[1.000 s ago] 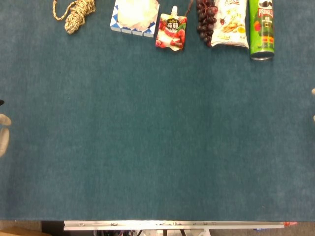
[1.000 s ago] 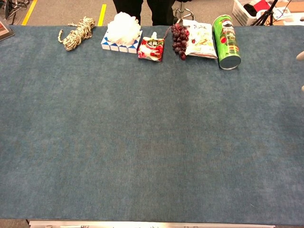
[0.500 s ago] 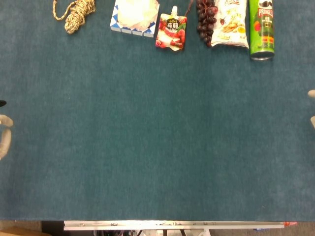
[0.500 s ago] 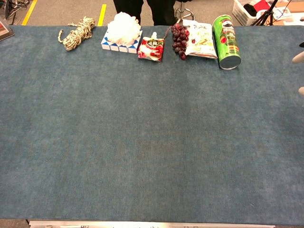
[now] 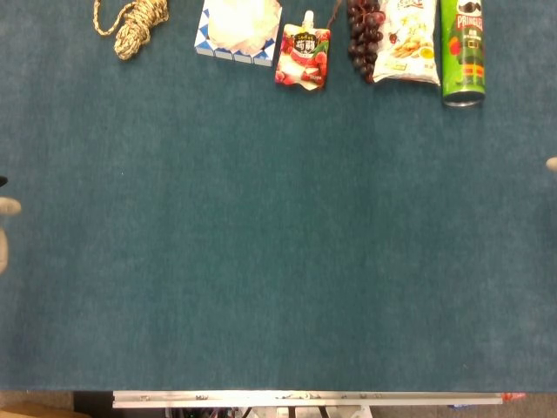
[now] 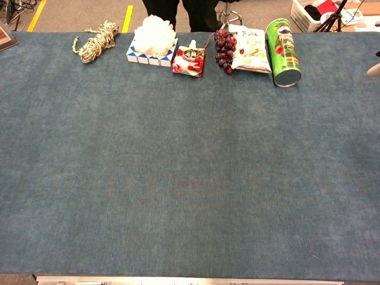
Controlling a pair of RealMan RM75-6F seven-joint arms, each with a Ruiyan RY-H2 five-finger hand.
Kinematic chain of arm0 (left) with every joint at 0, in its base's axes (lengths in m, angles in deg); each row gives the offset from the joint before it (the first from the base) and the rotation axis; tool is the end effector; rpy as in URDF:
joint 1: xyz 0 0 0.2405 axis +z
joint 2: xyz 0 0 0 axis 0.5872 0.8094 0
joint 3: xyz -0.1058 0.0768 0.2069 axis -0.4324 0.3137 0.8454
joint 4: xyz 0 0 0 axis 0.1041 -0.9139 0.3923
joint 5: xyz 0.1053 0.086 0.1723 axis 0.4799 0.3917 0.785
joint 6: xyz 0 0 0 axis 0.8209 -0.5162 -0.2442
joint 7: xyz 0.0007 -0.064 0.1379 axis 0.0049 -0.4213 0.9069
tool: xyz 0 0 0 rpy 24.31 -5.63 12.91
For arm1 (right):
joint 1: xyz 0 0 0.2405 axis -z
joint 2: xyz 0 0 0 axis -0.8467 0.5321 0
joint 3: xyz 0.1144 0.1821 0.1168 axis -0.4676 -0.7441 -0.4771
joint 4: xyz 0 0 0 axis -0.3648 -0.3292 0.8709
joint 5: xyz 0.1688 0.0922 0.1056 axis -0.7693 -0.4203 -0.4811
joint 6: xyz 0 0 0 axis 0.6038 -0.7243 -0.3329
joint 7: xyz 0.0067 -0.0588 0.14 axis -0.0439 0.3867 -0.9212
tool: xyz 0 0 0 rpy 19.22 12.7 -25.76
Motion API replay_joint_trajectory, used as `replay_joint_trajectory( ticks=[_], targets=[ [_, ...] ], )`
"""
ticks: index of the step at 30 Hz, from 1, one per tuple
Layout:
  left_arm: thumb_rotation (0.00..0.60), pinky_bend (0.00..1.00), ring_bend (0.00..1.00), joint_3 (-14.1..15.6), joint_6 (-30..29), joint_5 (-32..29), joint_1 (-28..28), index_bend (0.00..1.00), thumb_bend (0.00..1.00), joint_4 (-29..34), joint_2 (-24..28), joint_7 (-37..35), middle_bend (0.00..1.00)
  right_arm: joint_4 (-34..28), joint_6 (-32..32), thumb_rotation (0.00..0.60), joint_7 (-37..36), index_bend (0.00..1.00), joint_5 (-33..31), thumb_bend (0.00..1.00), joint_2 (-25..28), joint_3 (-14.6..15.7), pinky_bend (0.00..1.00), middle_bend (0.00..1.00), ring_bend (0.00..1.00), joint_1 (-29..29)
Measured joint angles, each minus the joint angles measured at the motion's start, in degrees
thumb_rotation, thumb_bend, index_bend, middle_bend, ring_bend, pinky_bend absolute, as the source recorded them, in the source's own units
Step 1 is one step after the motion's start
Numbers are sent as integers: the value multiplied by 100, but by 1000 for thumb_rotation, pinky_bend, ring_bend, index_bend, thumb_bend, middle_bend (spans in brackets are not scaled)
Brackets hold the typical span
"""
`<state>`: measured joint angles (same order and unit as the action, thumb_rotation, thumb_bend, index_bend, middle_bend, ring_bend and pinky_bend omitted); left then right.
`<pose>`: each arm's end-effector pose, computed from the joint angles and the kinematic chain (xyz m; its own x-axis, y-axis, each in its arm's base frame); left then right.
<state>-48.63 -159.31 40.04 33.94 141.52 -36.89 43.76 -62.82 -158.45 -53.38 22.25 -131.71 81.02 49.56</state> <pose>-0.2680 0.1588 0.1474 0.3821 -0.2599 0.8868 0.8655 -0.2357 -0.4420 -0.2707 -0.1969 0.1081 0.5533 0.0718 0.8299 -0.7994 -0.2344 0.5533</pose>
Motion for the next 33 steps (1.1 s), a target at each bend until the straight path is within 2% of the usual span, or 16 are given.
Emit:
replay_joint_trajectory(
  ticks=[1,3,8,13,23,29,33],
  targets=[
    [600,985,844,4,12,-3,-1,277,750,7,3,5,222,12,-19,600,47,324,6,931,-13,-7,997,206,888,4],
    [600,989,854,26,60,-18,0,211,781,42,28,-11,164,50,-61,600,162,324,27,996,-41,-20,1000,206,898,12],
    [600,999,872,67,163,-47,-4,117,826,127,98,4,68,102,-54,600,348,281,74,1000,-54,-3,1000,182,902,16],
    [600,1000,887,91,246,-72,-17,103,861,192,149,11,30,83,-32,600,392,241,79,1000,-34,6,1000,167,906,9],
    [600,1000,893,138,316,-72,-25,103,880,276,205,-91,23,12,23,600,174,238,76,1000,7,42,1000,166,907,-5],
    [600,1000,893,249,428,-41,-53,103,885,425,332,-501,23,-283,305,600,-404,238,34,1000,200,178,1000,166,907,-61],
    [600,1000,893,393,564,23,-110,103,891,590,493,-1079,22,-532,586,600,-980,238,46,1000,409,332,1000,166,907,-144]
  ],
)
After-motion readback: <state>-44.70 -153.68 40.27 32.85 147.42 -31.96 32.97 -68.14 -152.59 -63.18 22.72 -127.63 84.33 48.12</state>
